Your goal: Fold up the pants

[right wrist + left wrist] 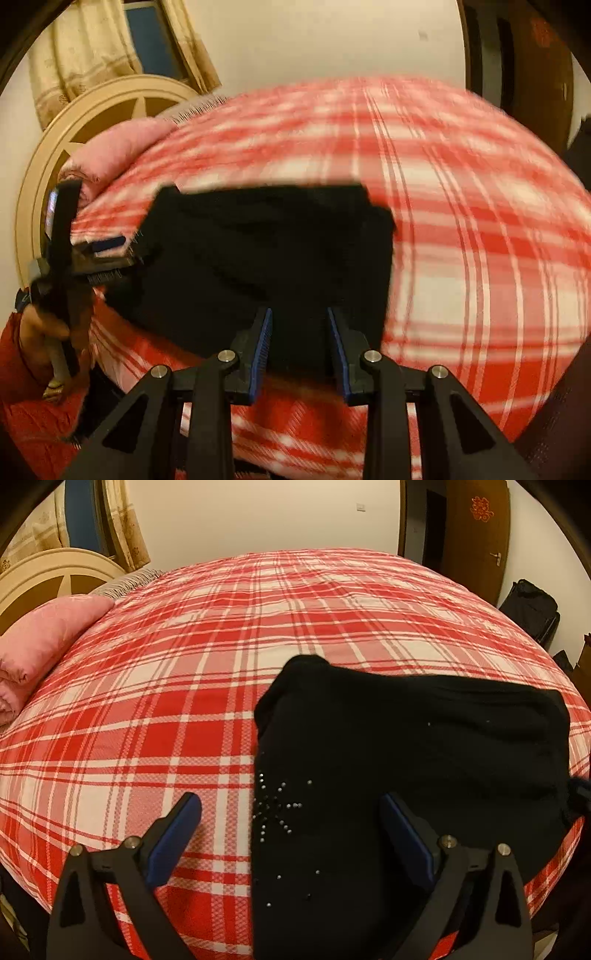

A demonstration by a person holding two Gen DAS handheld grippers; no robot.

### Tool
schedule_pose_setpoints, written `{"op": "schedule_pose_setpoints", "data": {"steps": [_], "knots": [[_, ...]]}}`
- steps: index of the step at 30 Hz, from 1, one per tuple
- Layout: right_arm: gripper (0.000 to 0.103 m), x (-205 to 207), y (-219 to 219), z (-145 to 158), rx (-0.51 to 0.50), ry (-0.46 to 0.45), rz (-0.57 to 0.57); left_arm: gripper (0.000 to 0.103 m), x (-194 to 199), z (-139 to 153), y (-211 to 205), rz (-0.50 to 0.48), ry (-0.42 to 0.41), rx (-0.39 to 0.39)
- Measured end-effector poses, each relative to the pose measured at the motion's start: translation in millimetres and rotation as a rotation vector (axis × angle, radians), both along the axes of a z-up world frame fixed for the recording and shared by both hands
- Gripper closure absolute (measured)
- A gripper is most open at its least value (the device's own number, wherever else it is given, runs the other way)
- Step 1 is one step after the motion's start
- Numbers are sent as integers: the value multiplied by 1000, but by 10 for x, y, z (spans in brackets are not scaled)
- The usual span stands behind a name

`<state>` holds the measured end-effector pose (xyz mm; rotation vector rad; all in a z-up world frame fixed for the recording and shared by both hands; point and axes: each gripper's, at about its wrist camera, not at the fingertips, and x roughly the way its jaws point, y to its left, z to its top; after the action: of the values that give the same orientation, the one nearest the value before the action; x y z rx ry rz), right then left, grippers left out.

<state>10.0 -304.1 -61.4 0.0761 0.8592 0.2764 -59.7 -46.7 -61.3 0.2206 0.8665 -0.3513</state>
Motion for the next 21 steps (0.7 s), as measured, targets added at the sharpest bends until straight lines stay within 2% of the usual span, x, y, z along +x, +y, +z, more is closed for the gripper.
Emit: {"op": "schedule_pose_setpoints", "data": {"steps": [2, 4, 11, 16, 19, 21], "knots": [[72, 88, 156, 137, 46, -54, 43, 4, 0, 20, 20, 0, 9, -8], [72, 235, 323, 188, 92, -64, 82, 4, -12, 41, 53, 3, 19, -11], [72, 850, 1148, 20, 118, -40, 245, 4, -126, 29, 331, 46, 37, -35], [72, 1076, 1710, -121, 41, -27, 349, 3, -138, -137, 437, 71, 87, -83], [72, 1332, 1937, -359, -43, 51, 344, 3, -147, -146, 399, 68, 74, -66], [72, 1469, 1967, -442, -11, 88, 341, 3, -158, -149, 402, 69, 68, -61]]}}
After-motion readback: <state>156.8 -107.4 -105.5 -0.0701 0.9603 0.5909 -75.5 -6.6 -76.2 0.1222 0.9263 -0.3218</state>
